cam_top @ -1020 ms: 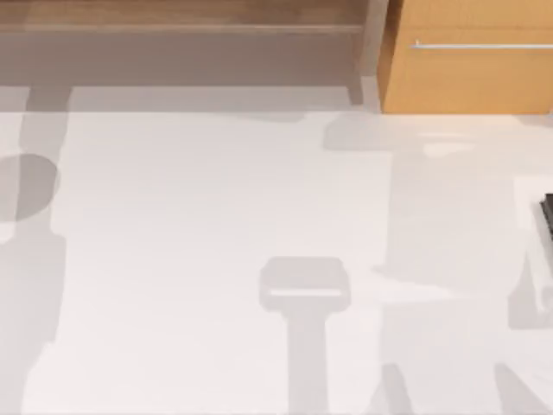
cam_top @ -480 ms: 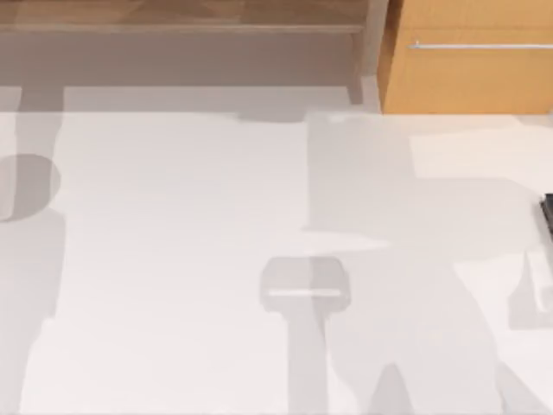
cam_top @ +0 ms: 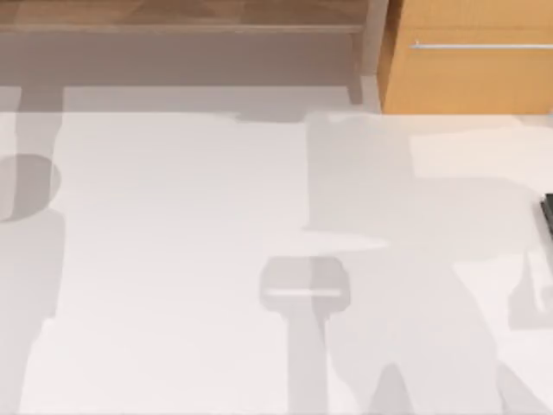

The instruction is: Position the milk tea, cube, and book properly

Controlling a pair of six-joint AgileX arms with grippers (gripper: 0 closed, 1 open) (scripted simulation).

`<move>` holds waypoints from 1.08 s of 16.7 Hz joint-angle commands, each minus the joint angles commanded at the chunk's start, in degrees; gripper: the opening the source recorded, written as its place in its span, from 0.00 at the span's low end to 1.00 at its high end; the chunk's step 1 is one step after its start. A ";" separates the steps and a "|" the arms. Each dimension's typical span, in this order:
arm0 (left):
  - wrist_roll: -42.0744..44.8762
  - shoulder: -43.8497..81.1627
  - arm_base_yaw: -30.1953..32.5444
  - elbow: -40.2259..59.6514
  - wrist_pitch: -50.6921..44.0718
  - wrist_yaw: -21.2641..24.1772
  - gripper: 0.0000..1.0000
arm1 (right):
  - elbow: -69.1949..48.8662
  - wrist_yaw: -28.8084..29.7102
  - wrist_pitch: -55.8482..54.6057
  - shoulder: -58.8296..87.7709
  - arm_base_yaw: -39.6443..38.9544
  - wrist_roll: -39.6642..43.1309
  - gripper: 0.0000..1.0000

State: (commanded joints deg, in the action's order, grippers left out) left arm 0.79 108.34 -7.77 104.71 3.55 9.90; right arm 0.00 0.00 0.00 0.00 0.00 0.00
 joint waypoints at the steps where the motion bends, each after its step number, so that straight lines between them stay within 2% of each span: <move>1: 0.00 0.00 0.00 0.00 0.00 0.00 0.68 | 0.00 0.00 0.00 0.00 0.00 0.00 1.00; 5: 0.00 0.00 0.00 0.00 0.00 0.00 0.98 | 0.00 0.00 0.00 0.00 0.00 0.00 1.00; 6: 0.00 0.00 0.00 0.00 0.00 0.00 1.00 | 0.00 0.00 0.00 0.00 0.00 0.00 1.00; 15: 0.01 -0.19 0.08 -0.22 0.05 0.01 1.00 | 0.00 0.00 0.00 0.00 0.00 0.00 1.00; 18: 0.02 -2.77 -0.21 -3.51 0.74 0.26 1.00 | 0.00 0.00 0.00 0.00 0.00 0.00 1.00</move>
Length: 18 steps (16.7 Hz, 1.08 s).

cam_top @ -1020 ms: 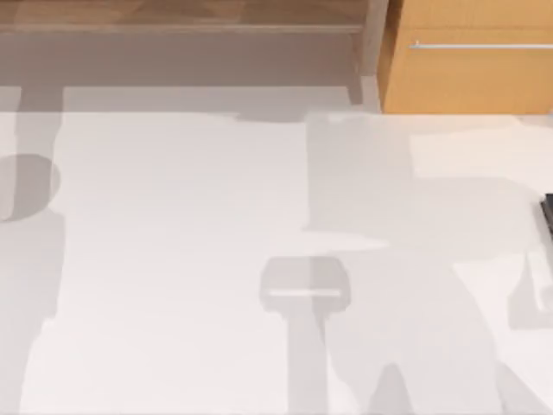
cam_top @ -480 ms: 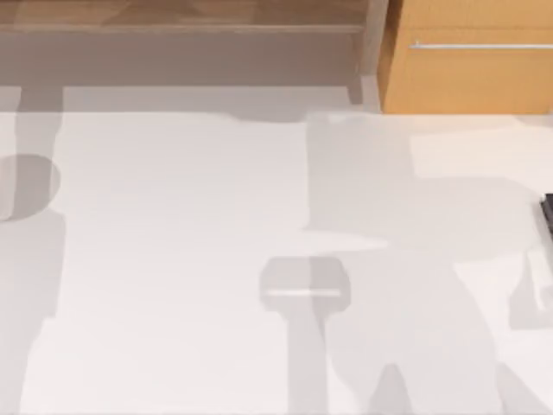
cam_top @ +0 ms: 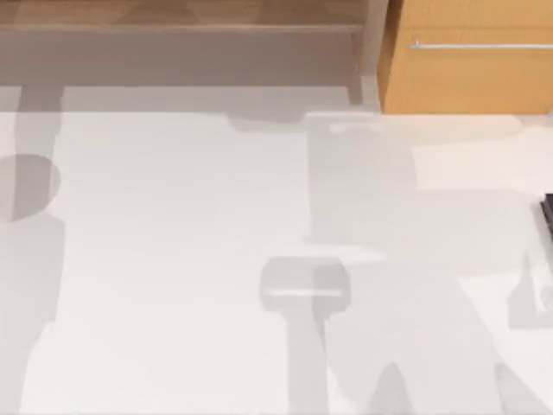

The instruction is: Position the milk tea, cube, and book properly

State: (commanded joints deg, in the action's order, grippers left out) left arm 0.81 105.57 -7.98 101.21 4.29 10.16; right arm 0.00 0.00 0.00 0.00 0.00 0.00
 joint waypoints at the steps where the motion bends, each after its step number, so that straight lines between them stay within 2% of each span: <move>1: 0.01 -1.18 -0.13 -1.49 0.31 0.11 1.00 | 0.00 0.00 0.00 0.00 0.00 0.00 1.00; 12: -0.04 -6.74 0.28 -7.97 0.78 -0.19 1.00 | 0.00 0.00 0.00 0.00 0.00 0.00 1.00; 15: -0.15 -14.74 1.13 -15.90 0.20 -1.23 1.00 | 0.00 0.00 0.00 0.00 0.00 0.00 1.00; 18: -0.26 -27.75 2.12 -28.28 -0.44 -2.48 1.00 | 0.00 0.00 0.00 0.00 0.00 0.00 1.00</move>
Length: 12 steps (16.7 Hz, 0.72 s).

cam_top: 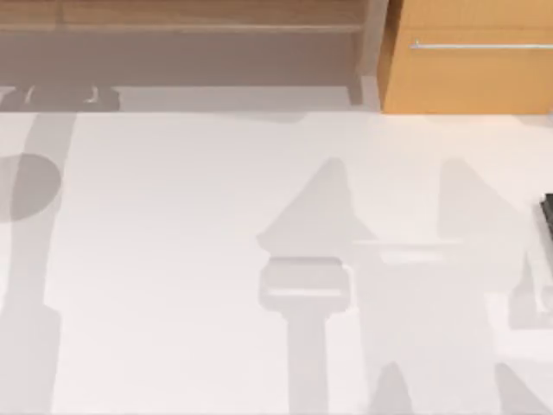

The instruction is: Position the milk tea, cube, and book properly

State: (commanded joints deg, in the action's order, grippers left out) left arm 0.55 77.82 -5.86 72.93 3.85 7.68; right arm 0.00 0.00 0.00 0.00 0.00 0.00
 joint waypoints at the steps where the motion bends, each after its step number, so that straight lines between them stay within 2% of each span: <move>1: -0.04 -5.31 0.35 -4.86 -0.24 -0.45 1.00 | 0.00 0.00 0.00 0.00 0.00 0.00 1.00; 8: -0.32 -48.44 2.91 -44.21 -1.92 -3.75 1.00 | 0.00 0.00 0.00 0.00 0.00 0.00 1.00; 12: -0.46 -67.36 4.49 -62.63 -2.95 -5.86 1.00 | 0.00 0.00 0.00 0.00 0.00 0.00 1.00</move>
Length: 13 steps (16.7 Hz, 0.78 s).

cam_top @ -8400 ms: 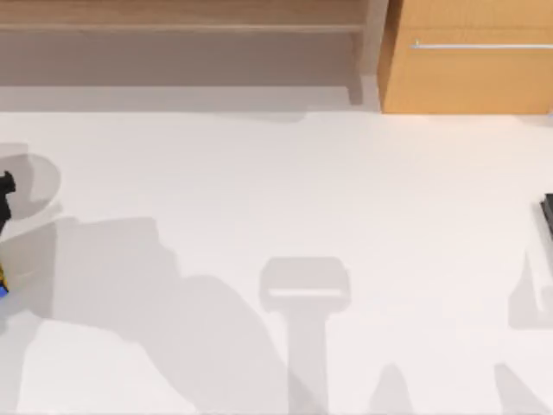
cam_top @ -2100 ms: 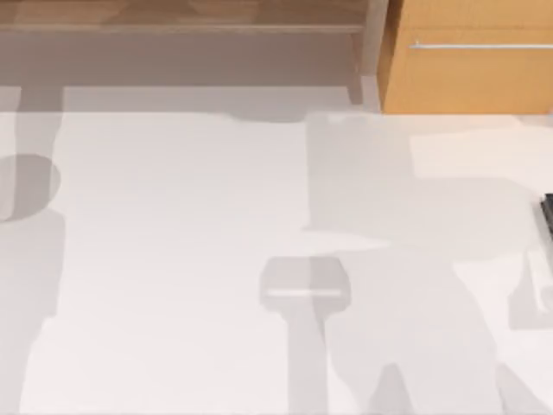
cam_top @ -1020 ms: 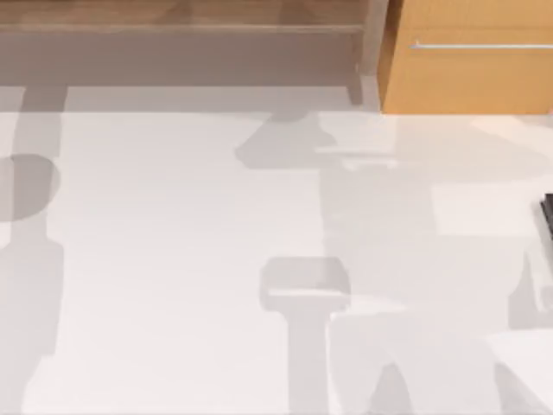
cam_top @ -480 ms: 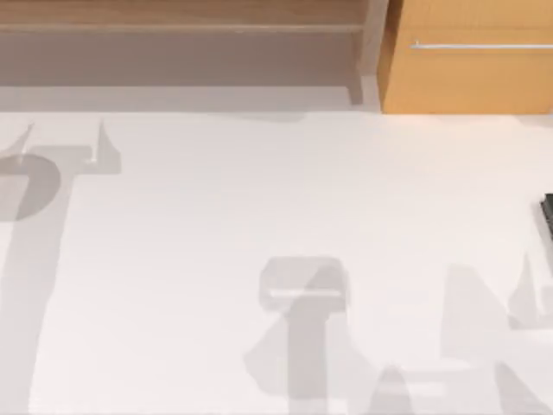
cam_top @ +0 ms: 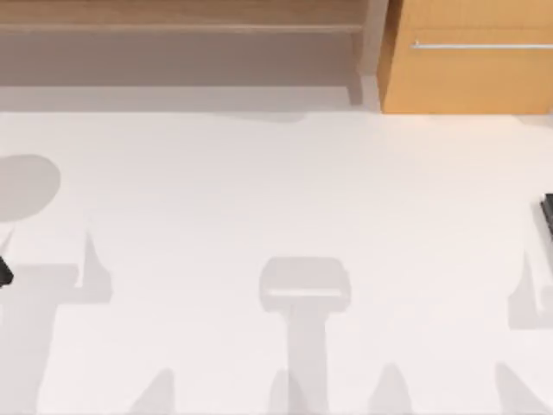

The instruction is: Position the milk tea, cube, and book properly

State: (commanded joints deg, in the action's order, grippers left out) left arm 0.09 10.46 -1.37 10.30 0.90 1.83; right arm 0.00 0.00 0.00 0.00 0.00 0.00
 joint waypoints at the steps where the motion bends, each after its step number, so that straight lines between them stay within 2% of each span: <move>1: -0.02 -3.26 0.37 -3.21 -0.24 -0.49 1.00 | 0.00 0.00 0.00 0.00 0.00 0.00 1.00; 5: -0.08 -10.22 1.33 -10.07 -0.88 -1.78 1.00 | 0.00 0.00 0.00 0.00 0.00 0.00 1.00; 13: -0.09 -10.46 1.37 -10.30 -0.90 -1.83 1.00 | -1.58 -0.40 -0.68 1.76 0.47 -0.02 1.00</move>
State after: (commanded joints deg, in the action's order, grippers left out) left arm 0.00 0.00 0.00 0.00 0.00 0.00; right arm -1.58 -0.40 -0.68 1.76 0.47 -0.02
